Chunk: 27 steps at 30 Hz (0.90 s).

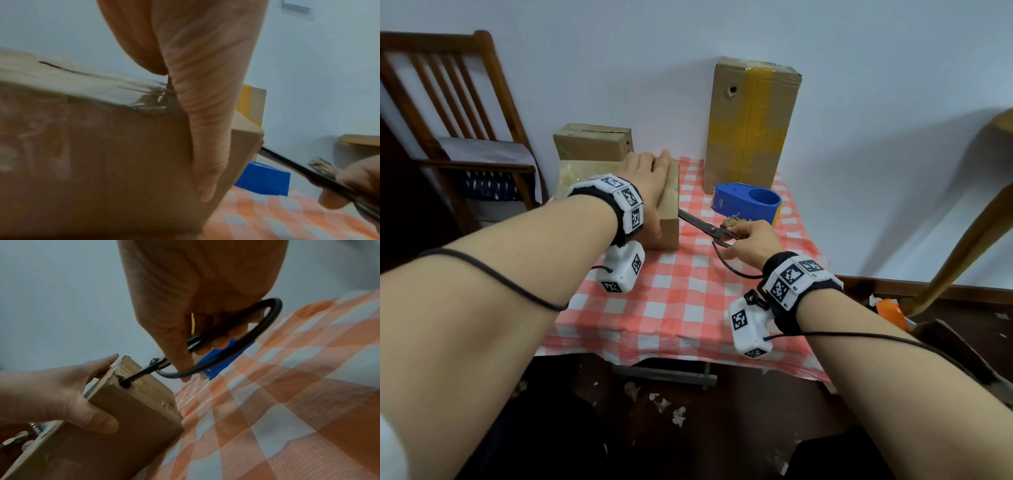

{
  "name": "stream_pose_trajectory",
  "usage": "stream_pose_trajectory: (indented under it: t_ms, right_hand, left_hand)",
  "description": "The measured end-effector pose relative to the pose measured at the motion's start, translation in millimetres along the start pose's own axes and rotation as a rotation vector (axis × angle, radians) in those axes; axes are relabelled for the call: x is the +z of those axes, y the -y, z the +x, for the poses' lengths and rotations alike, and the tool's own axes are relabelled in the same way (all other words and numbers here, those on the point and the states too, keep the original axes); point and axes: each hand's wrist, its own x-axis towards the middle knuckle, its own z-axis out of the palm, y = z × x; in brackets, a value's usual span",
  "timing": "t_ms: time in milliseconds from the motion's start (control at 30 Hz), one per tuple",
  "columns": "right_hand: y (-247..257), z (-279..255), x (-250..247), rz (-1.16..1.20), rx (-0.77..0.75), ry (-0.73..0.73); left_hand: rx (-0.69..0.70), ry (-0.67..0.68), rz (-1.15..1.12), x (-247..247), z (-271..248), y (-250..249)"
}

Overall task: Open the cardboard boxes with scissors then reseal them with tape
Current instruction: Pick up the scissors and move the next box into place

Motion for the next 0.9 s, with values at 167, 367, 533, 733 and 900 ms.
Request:
stream_pose_trajectory:
  t_ms: [167,367,533,733,900]
  right_hand:
    - [-2.5,-9.3,-5.4,-0.054,0.028,0.029]
    - [-7.1,-14.8,-11.0,-0.136,0.058,0.046]
    - [-10.5,-22.1,-14.6,-0.328,0.021,0.107]
    - [-19.1,-25.2,-11.0,-0.422,0.012,0.117]
    - [-21.0,-24.1,-13.2,-0.393,0.005,0.098]
  left_hand:
    - [-0.037,-0.056,0.03,15.4,-15.8,-6.2]
    - [0.009,0.022,-0.068,-1.8,-27.7,-5.8]
    - [-0.01,0.288,-0.113,-11.5,-22.3,0.4]
    - [-0.047,0.428,-0.089,-2.0,-20.3,-3.7]
    - [-0.056,0.385,-0.109,3.9,-22.5,-5.1]
